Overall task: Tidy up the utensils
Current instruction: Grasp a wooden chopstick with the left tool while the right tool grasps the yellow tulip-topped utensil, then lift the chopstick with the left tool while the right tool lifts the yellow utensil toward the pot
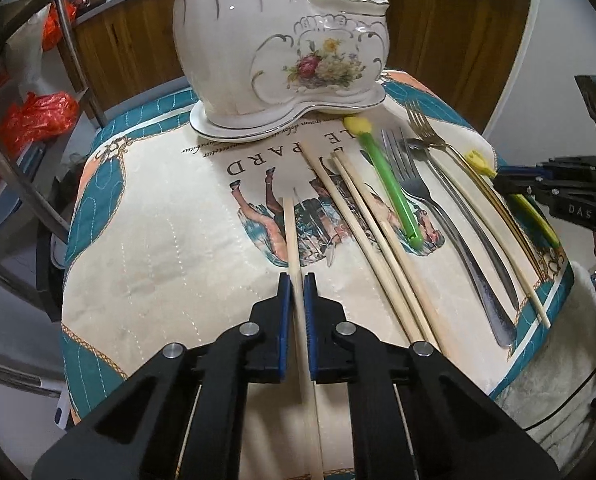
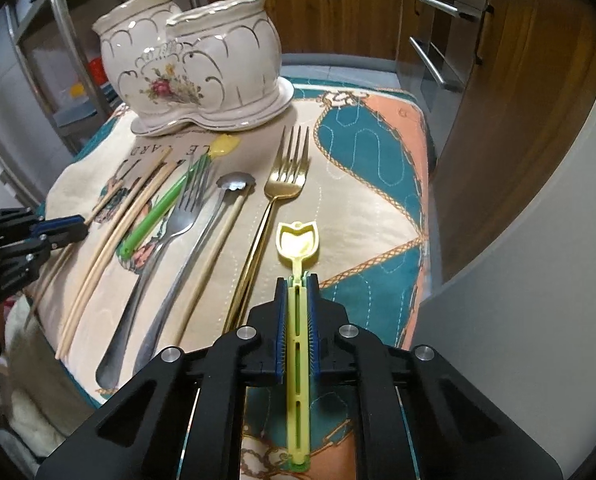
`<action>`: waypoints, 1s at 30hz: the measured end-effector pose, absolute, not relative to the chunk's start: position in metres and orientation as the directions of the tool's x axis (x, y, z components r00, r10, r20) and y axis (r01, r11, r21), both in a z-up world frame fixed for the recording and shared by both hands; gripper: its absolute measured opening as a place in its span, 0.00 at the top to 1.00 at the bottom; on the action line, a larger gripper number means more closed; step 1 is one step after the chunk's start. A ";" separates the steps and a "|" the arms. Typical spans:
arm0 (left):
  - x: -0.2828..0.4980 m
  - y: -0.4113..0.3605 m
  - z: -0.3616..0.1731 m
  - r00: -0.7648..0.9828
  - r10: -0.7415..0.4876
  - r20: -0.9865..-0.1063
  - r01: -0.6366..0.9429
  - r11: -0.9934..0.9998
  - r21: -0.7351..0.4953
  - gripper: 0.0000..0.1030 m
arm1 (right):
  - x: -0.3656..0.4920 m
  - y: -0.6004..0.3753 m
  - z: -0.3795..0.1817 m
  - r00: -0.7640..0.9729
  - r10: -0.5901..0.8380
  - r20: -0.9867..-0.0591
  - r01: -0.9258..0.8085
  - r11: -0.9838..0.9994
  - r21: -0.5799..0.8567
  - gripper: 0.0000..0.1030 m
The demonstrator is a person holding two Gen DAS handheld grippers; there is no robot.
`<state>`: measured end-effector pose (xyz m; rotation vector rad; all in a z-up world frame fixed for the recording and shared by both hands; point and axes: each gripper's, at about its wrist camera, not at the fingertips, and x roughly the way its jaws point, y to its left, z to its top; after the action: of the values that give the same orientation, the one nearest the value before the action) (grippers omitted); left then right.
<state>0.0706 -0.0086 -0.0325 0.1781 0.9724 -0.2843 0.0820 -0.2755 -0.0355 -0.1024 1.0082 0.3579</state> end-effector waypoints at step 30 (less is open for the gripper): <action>0.173 0.019 0.155 0.918 -0.318 -0.236 0.290 0.946 -0.146 0.94 | 0.193 -0.236 0.098 0.812 0.528 -0.250 -0.443 0.835 0.325 0.90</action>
<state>0.1733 0.0193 0.1547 -0.1092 0.2610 -0.3136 0.1932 -0.2362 0.0983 0.2581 0.3402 0.5247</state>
